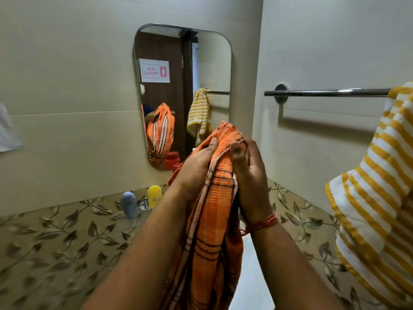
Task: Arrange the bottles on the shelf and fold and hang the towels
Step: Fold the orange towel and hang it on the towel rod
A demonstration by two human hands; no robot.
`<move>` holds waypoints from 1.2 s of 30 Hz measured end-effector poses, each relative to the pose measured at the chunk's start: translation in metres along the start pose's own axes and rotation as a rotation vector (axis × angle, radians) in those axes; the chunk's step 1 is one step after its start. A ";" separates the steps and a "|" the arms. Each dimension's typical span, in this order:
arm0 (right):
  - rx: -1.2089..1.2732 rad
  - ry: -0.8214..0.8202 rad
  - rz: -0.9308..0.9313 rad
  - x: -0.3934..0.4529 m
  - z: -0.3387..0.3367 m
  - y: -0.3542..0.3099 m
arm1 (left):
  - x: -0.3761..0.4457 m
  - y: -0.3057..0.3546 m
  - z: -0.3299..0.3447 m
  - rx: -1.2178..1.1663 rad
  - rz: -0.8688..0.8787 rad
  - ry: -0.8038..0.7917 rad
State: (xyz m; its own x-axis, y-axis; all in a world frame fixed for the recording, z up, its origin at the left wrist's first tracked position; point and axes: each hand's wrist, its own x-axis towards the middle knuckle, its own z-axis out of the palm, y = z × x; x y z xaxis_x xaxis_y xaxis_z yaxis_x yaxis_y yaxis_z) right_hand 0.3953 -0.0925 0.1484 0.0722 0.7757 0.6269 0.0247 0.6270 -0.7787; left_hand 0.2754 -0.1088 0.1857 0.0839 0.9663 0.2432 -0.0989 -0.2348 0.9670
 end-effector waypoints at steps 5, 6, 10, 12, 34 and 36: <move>-0.155 0.045 -0.139 0.006 -0.018 -0.011 | 0.001 0.021 0.002 0.021 -0.117 -0.065; -0.171 0.043 -0.144 0.007 -0.022 -0.011 | 0.001 0.025 0.004 0.043 -0.125 -0.058; -0.223 0.008 -0.122 0.009 -0.039 -0.013 | -0.001 0.032 0.017 0.203 -0.150 -0.006; -0.236 -0.014 -0.092 0.006 -0.048 -0.012 | -0.008 0.031 0.024 0.281 -0.141 0.018; -0.173 -0.194 0.060 -0.036 -0.082 -0.009 | -0.098 -0.012 0.061 0.581 -0.104 0.381; -0.196 -0.189 0.056 -0.036 -0.081 -0.009 | -0.101 -0.015 0.054 0.609 -0.042 0.416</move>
State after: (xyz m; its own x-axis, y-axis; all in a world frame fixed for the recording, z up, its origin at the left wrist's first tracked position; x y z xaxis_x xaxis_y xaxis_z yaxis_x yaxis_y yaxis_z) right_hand 0.4733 -0.1317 0.1306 -0.1080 0.8201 0.5619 0.2201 0.5709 -0.7909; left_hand 0.3223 -0.2090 0.1507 -0.3197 0.9072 0.2735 0.4741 -0.0968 0.8751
